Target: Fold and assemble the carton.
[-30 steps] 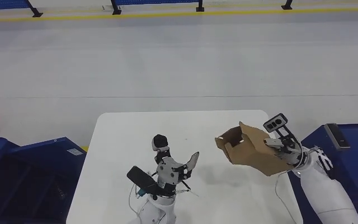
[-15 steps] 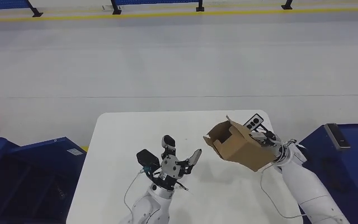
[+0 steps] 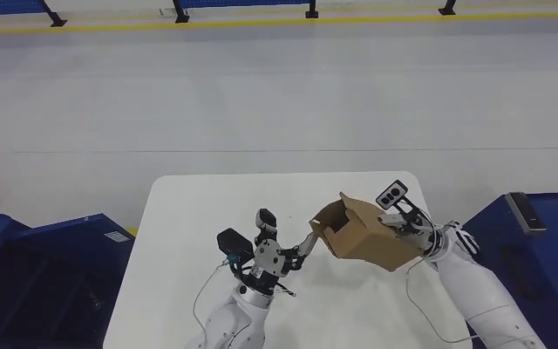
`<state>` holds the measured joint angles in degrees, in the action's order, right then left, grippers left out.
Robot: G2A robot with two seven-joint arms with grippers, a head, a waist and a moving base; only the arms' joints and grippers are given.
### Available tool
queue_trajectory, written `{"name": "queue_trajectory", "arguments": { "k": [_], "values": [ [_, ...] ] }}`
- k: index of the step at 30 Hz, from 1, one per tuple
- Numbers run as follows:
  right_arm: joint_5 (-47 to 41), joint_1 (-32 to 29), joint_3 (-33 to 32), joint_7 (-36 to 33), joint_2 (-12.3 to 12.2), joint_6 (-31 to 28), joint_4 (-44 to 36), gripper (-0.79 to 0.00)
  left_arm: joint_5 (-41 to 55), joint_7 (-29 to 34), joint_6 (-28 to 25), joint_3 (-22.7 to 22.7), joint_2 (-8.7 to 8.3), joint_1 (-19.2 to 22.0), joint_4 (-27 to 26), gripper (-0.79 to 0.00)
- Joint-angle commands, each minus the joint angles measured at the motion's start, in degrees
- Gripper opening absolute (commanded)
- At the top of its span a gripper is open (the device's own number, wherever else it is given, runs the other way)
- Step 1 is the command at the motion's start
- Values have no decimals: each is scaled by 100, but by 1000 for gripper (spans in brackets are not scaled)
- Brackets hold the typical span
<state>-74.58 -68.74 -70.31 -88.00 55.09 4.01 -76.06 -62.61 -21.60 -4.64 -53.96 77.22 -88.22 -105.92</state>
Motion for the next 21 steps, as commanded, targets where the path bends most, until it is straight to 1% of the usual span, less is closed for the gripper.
{"name": "queue_trajectory", "arguments": {
  "k": [1, 5, 12, 17, 21],
  "values": [
    [68, 24, 24, 0, -9, -63, 39, -785, 20, -24, -16, -1, 5, -3, 1, 0],
    [125, 47, 72, 0, -30, -147, 56, -785, -8, 29, 15, 8, 15, -5, 37, 0],
    [306, 41, 128, 0, -95, -318, -18, -785, -189, 366, 225, 113, 50, 89, 105, 0],
    [418, 49, 140, 0, -155, -431, -31, -785, -246, 444, 323, 153, 71, 100, 61, 0],
    [347, 65, 114, 0, -207, -391, -31, -785, -245, 419, 350, 135, 81, 93, 10, 0]
  ]
}}
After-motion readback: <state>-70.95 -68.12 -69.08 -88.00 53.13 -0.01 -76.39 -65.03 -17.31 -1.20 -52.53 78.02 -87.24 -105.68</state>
